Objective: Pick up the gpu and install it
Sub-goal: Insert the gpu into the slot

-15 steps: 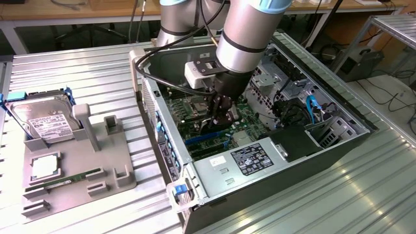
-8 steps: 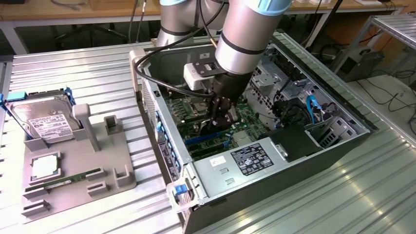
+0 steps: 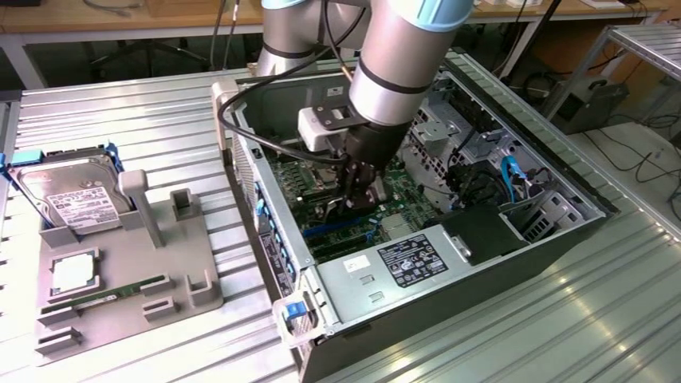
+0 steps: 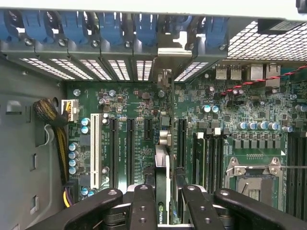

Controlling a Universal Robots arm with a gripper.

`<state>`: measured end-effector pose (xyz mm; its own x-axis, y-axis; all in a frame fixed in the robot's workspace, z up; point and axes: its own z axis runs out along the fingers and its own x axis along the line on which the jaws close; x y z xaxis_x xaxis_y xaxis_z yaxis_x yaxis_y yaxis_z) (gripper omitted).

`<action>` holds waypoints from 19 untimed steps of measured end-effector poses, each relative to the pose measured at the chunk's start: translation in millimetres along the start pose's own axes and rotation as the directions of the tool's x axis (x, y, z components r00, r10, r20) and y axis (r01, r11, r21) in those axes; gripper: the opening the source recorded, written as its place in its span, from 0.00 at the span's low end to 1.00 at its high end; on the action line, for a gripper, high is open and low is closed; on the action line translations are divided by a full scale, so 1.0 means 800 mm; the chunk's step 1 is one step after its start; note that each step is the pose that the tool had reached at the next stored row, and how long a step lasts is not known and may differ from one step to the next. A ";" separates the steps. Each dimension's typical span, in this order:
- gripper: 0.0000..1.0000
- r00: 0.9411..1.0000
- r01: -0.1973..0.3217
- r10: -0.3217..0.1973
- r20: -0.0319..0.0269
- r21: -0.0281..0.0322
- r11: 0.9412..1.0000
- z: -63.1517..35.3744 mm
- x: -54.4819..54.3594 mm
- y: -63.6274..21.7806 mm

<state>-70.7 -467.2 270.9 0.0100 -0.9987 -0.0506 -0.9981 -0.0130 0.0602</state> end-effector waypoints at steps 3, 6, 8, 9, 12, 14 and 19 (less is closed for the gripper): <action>0.26 1.000 0.000 0.000 0.000 0.000 1.000 0.001 0.000 0.000; 0.26 1.000 -0.001 0.001 0.000 0.000 1.000 0.003 -0.001 0.000; 0.26 1.000 -0.002 0.002 0.000 0.000 1.000 0.004 -0.001 0.000; 0.26 1.000 -0.002 0.002 0.000 0.000 1.000 0.005 -0.001 0.000; 0.26 1.000 -0.004 0.004 0.000 0.000 1.000 0.007 -0.001 0.001; 0.26 1.000 -0.006 0.006 0.000 0.000 1.000 0.009 -0.001 0.001; 0.26 1.000 -0.009 0.009 0.000 0.000 1.000 0.014 0.000 0.002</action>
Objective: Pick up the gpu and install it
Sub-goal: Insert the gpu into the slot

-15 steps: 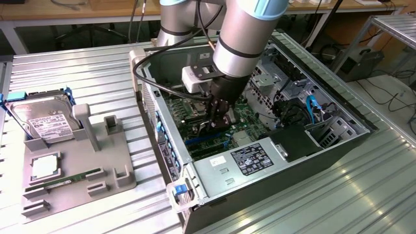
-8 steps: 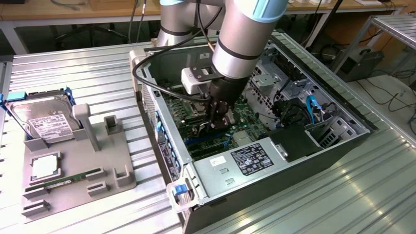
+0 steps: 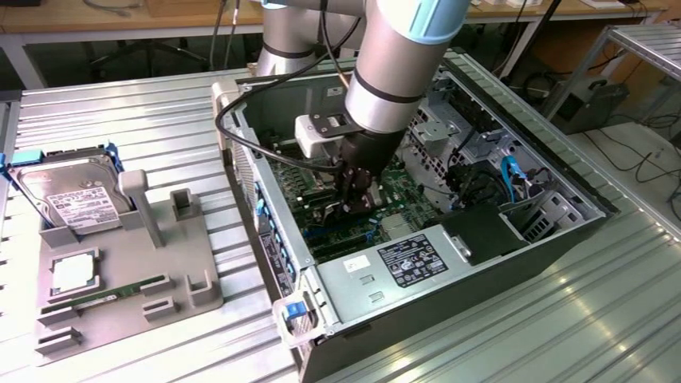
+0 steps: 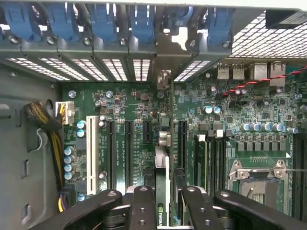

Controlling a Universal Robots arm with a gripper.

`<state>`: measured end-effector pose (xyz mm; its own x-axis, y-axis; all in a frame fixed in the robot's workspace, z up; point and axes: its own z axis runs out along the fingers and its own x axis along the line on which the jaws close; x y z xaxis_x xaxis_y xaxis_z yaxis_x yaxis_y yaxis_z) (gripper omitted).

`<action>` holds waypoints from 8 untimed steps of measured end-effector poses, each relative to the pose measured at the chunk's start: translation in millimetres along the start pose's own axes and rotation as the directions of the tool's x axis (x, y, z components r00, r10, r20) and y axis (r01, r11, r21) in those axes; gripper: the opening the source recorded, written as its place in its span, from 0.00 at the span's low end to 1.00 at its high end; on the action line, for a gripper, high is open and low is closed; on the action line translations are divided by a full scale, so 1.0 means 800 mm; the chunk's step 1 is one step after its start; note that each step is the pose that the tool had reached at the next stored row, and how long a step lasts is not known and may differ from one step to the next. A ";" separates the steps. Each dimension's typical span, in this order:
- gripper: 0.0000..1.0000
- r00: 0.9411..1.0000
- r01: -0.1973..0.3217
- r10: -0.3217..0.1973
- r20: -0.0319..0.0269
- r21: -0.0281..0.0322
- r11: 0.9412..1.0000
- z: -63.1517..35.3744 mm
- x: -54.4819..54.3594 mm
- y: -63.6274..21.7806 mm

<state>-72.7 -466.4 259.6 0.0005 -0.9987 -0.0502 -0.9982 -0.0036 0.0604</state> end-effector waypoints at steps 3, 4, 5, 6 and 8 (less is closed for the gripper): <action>0.26 1.000 0.000 0.000 0.000 0.000 1.000 0.003 0.000 0.000; 0.26 1.000 0.000 0.000 0.000 0.000 1.000 0.003 0.000 0.000; 0.26 1.000 0.000 0.000 0.000 0.000 1.000 0.003 0.000 0.000; 0.26 1.000 0.000 0.000 0.002 0.001 1.000 0.003 0.000 0.000; 0.27 1.000 0.000 0.000 0.001 0.001 1.000 0.004 0.000 0.000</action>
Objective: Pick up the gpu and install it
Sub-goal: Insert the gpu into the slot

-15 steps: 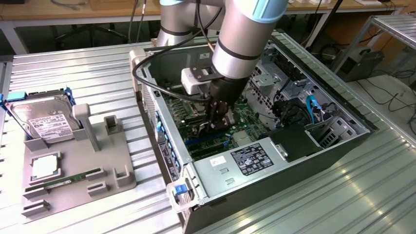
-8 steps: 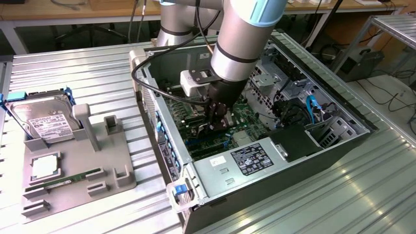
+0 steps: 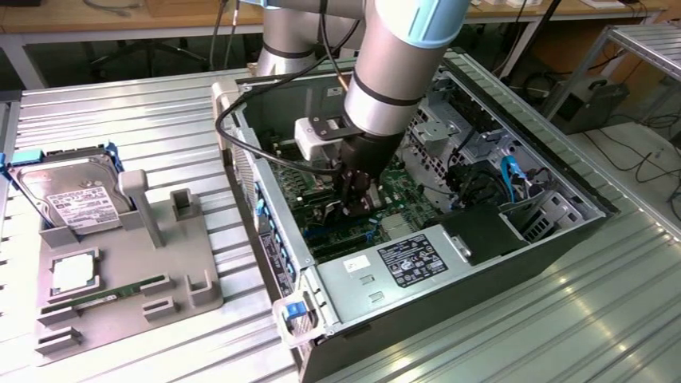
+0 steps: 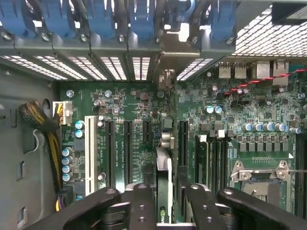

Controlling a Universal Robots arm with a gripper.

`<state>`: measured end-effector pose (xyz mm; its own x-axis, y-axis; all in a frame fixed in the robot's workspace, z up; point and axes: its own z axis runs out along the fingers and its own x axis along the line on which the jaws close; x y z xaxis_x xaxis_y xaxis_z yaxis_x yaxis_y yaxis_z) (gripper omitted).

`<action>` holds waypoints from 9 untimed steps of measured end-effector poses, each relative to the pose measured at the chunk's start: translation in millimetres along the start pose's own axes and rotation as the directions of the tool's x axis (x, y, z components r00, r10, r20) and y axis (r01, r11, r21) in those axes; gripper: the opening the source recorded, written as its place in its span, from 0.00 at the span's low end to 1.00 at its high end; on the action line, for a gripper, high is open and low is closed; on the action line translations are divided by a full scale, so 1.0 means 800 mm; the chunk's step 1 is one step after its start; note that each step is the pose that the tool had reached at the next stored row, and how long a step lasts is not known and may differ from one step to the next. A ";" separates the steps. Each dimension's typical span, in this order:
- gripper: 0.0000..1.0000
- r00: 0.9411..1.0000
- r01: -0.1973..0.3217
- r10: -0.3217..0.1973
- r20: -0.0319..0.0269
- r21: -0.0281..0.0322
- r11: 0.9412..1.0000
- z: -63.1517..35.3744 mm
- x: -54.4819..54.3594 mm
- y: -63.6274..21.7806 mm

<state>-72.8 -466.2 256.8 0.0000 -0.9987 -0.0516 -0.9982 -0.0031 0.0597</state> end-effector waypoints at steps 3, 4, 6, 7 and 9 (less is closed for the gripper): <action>0.34 1.000 0.000 0.000 -0.001 0.000 1.000 -0.004 0.000 0.000; 0.34 1.000 0.000 0.000 -0.001 0.000 1.000 -0.006 0.000 0.000; 0.34 1.000 0.000 0.000 -0.001 0.000 1.000 -0.013 -0.001 0.001; 0.34 1.000 0.001 -0.001 -0.001 0.000 1.000 -0.017 -0.001 0.001; 0.34 1.000 0.001 -0.001 -0.001 0.000 1.000 -0.026 -0.001 0.002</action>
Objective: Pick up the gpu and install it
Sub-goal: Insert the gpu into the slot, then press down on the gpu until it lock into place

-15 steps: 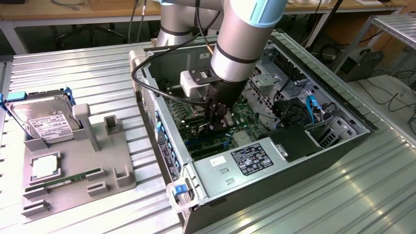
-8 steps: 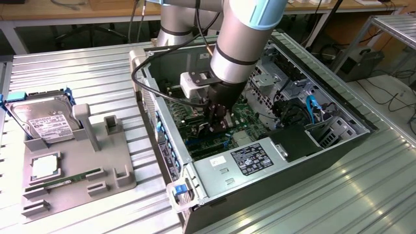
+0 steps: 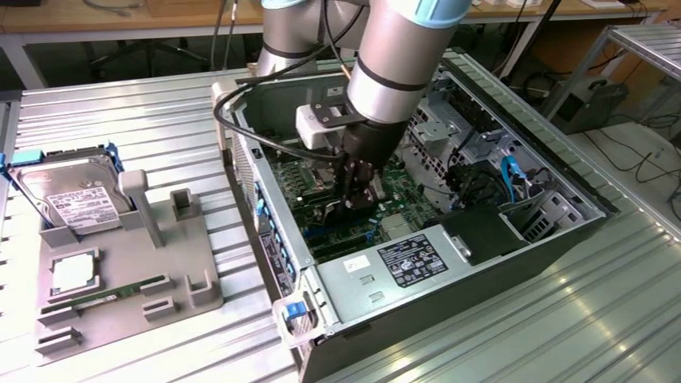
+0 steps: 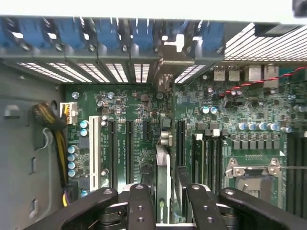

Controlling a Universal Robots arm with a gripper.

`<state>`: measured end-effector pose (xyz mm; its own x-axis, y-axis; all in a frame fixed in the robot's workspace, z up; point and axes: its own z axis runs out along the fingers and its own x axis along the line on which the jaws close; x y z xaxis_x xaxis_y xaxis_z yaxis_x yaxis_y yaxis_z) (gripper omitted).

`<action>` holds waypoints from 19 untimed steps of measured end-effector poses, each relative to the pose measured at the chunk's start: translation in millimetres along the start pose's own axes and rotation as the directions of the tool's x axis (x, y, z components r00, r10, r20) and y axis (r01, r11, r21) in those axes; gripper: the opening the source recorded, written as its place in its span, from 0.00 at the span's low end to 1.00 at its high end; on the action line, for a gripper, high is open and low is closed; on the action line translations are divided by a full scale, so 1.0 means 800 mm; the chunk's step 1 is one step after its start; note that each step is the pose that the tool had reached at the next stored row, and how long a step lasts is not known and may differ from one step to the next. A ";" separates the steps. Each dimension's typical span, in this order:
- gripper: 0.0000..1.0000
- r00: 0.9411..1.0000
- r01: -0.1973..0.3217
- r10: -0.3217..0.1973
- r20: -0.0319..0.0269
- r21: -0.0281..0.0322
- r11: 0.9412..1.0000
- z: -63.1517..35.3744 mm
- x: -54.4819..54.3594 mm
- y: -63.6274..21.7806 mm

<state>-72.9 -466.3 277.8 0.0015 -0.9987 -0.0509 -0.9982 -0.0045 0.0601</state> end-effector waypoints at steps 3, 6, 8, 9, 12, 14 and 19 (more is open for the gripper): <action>0.34 1.000 0.000 0.000 0.000 0.000 1.000 -0.010 0.000 0.001; 0.33 1.000 0.000 0.000 0.000 0.001 1.000 -0.014 -0.001 0.003; 0.25 1.000 0.000 0.000 -0.003 0.003 1.000 -0.014 -0.002 0.005; 0.19 1.000 0.000 0.000 -0.006 0.003 1.000 -0.014 -0.003 0.006; 0.11 1.000 0.000 0.000 -0.018 0.005 1.000 -0.012 -0.009 0.009; 0.11 1.000 0.000 0.000 -0.019 0.005 1.000 -0.012 -0.010 0.010; 0.11 1.000 0.000 0.001 -0.019 0.005 1.000 -0.012 -0.010 0.010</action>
<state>-80.0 -458.7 288.1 0.0021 -0.9995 -0.0317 -0.9985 -0.0039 0.0548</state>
